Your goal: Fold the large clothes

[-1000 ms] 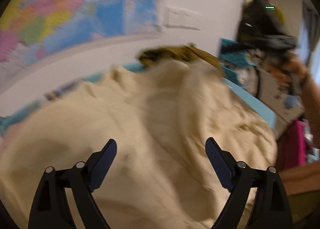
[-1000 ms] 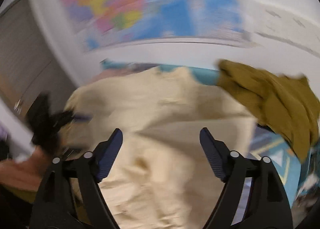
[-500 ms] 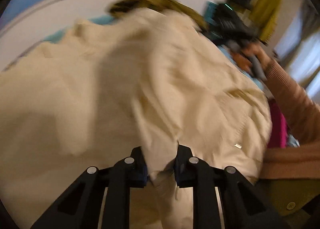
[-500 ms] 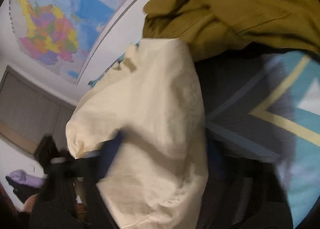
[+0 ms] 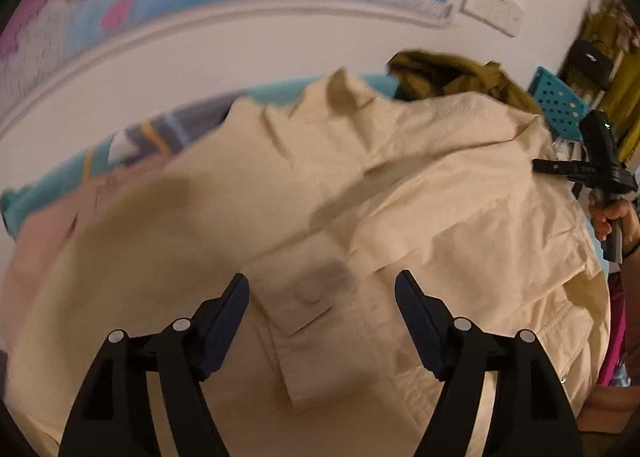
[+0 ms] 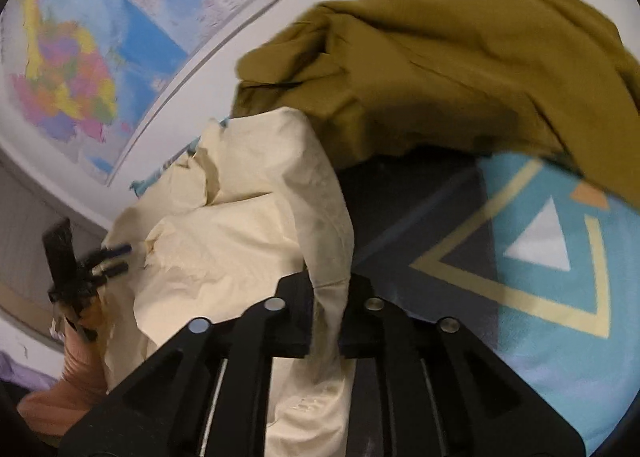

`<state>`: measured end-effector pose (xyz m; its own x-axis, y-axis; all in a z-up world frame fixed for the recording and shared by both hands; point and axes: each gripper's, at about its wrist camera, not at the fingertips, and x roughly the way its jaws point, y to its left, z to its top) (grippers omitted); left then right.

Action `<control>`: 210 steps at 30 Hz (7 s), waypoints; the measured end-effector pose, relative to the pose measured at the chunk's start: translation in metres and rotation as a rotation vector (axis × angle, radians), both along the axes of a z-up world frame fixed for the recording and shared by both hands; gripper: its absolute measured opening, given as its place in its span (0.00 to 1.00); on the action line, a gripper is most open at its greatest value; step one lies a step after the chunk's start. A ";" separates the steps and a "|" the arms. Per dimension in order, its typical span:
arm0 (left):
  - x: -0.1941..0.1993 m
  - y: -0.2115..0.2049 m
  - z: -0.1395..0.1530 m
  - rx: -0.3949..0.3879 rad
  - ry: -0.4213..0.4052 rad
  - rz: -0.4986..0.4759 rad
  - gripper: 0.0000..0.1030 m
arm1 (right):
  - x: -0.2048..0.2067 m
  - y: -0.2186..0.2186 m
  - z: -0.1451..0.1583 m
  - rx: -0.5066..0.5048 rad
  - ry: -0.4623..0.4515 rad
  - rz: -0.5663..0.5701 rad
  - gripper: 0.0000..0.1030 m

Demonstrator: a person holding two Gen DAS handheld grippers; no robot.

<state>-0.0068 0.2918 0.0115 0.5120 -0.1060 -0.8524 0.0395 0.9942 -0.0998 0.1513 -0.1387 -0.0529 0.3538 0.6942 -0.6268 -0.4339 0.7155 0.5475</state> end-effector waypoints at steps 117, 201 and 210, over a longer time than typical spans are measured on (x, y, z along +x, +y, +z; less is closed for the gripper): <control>-0.042 0.047 0.008 0.187 -0.075 0.228 0.71 | -0.053 0.104 0.005 -0.119 -0.126 0.278 0.86; -0.213 -0.132 -0.014 0.207 -0.268 -0.292 0.80 | -0.287 0.125 -0.048 -0.390 -0.473 0.584 0.55; -0.233 -0.156 -0.027 0.145 -0.248 -0.402 0.84 | -0.253 0.120 -0.025 -0.181 -0.465 0.445 0.01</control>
<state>-0.2398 0.1359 -0.0151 0.6447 -0.2258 -0.7303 0.4275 0.8985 0.0996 -0.1021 -0.0186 -0.0779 0.3200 0.7346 -0.5982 -0.8707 0.4770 0.1199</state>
